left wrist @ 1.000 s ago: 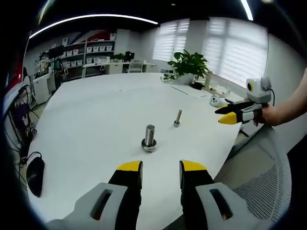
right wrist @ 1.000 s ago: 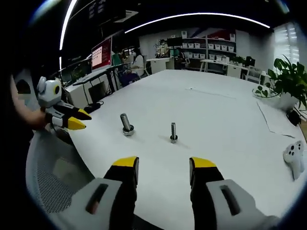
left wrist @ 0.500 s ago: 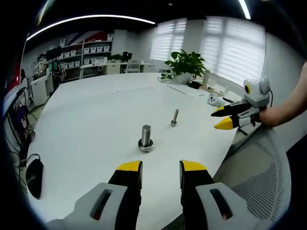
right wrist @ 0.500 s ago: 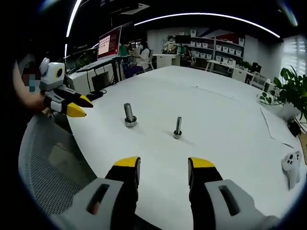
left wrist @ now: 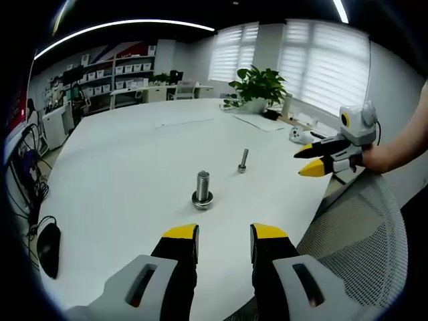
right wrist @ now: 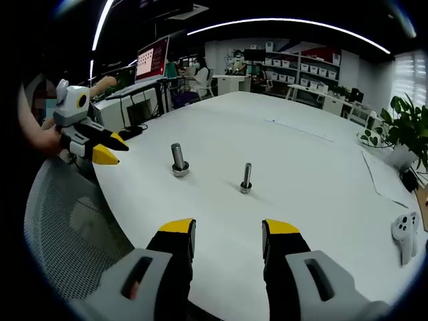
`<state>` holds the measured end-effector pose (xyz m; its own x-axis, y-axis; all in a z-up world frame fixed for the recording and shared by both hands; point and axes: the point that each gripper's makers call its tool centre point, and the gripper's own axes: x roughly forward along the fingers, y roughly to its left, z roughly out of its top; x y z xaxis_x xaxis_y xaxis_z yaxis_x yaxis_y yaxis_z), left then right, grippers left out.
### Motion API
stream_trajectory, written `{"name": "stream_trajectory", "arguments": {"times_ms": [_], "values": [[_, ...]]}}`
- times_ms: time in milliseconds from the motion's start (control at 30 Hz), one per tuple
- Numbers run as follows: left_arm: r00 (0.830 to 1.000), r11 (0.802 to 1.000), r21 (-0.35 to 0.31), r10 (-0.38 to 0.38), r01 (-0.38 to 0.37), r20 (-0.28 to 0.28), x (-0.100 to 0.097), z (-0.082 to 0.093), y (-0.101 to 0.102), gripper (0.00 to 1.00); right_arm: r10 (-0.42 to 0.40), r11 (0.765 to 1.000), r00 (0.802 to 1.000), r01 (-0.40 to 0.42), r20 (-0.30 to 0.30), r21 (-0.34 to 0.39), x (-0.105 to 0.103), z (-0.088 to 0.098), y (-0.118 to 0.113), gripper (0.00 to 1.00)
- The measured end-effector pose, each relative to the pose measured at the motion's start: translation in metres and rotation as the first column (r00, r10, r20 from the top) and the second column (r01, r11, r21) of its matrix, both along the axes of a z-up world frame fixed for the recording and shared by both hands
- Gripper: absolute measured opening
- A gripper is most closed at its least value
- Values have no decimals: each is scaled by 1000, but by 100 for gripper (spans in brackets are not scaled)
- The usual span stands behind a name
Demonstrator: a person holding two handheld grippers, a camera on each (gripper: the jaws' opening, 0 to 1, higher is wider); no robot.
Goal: Place the washer onto the threaded stud by aligning its center hole with the stud, sliding it down to the base, and recovering from edge contact or off-axis alignment until the washer reaches the visible bottom stop.
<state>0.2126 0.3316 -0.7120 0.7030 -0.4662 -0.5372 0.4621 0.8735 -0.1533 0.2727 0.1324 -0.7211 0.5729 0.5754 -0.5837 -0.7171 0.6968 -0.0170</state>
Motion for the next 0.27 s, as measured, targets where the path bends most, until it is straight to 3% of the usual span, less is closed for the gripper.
{"name": "stream_trajectory", "arguments": {"times_ms": [267], "values": [[1000, 1000, 8, -3, 3, -16, -1, -3, 0, 29, -15, 1000, 1000, 15, -2, 13, 1, 1, -1, 42]]}}
